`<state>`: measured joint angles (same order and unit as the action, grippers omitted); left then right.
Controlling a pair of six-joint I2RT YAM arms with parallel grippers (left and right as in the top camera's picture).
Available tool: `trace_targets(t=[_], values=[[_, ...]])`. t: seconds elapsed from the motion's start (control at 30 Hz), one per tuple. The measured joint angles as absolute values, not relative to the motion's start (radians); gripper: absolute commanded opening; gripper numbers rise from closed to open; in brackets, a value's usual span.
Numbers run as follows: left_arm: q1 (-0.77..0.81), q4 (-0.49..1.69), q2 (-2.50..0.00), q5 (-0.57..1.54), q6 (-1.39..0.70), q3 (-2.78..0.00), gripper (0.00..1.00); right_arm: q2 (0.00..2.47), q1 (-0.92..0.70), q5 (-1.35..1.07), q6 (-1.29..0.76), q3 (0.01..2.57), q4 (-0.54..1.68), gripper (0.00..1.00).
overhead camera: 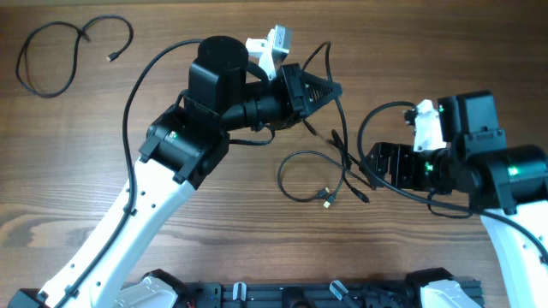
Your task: Untangle cables
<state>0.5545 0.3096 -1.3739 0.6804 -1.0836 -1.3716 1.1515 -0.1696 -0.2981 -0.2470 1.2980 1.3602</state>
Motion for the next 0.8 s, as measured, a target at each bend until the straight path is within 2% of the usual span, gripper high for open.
trace_targets(t=[0.23,0.4,0.57,0.73,0.8], values=[[0.485,0.309,-1.374,0.726,-1.132,-1.372,0.04,1.209,-0.170,-0.323,-0.128,1.291,1.361,1.00],[0.437,0.308,-1.374,0.762,-1.154,-1.372,0.04,1.214,-0.170,-0.432,-0.053,1.180,1.282,0.99],[0.434,0.307,-1.374,0.799,-1.170,-1.372,0.04,1.216,-0.170,-0.489,-0.040,1.080,1.106,0.89],[0.395,0.307,-1.374,0.857,-1.195,-1.372,0.04,1.220,-0.170,-0.498,-0.048,1.041,0.994,0.90],[0.377,0.313,-1.374,0.881,-1.198,-1.372,0.04,1.219,-0.170,-0.496,-0.051,1.039,0.948,0.95]])
